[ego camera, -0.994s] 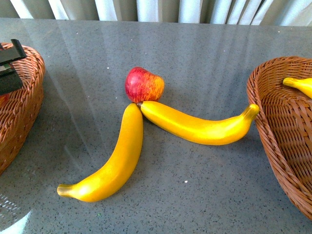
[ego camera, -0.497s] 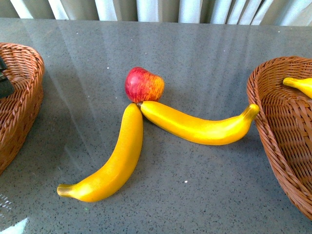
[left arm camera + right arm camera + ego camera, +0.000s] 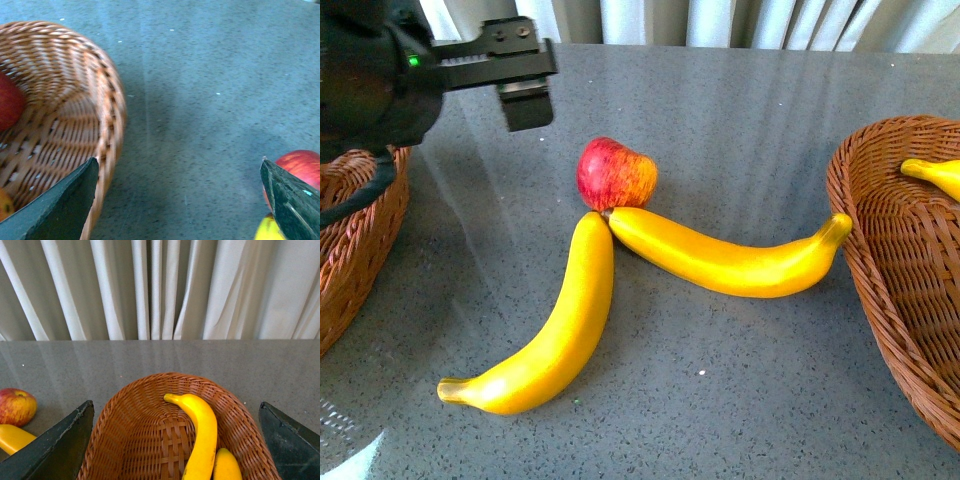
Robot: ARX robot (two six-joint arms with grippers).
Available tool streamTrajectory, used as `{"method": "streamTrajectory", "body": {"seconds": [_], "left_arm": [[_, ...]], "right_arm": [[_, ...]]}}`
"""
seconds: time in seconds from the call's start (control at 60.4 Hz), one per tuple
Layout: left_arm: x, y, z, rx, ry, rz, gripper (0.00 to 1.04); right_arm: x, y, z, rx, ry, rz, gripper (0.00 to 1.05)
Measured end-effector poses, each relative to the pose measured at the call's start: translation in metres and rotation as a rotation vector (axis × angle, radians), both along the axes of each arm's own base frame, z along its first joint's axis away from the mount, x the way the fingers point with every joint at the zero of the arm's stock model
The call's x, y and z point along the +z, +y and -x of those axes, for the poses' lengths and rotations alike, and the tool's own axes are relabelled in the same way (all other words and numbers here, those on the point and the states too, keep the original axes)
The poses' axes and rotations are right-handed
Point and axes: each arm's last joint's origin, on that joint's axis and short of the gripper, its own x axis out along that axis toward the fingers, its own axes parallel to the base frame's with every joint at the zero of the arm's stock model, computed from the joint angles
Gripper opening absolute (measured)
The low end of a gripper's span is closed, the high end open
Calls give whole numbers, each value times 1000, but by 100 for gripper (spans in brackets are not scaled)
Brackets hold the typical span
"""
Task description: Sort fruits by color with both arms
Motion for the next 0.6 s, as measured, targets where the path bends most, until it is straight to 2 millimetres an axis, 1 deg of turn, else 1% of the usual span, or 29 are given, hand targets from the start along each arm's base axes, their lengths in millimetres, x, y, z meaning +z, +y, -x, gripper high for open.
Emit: {"method": "streamTrajectory", "body": {"seconds": [0.116, 0.265, 0.447, 0.596], "left_arm": [[-5, -21, -9, -85, 11, 10, 96], [-9, -43, -13, -166, 20, 34, 96], [-19, -59, -17, -224, 40, 24, 96], [-23, -65, -21, -253, 47, 18, 96]], "right_arm": [[0, 0, 0, 0, 0, 0, 96], [0, 0, 0, 0, 0, 0, 96], [0, 0, 0, 0, 0, 0, 96], [0, 0, 0, 0, 0, 0, 96]]}}
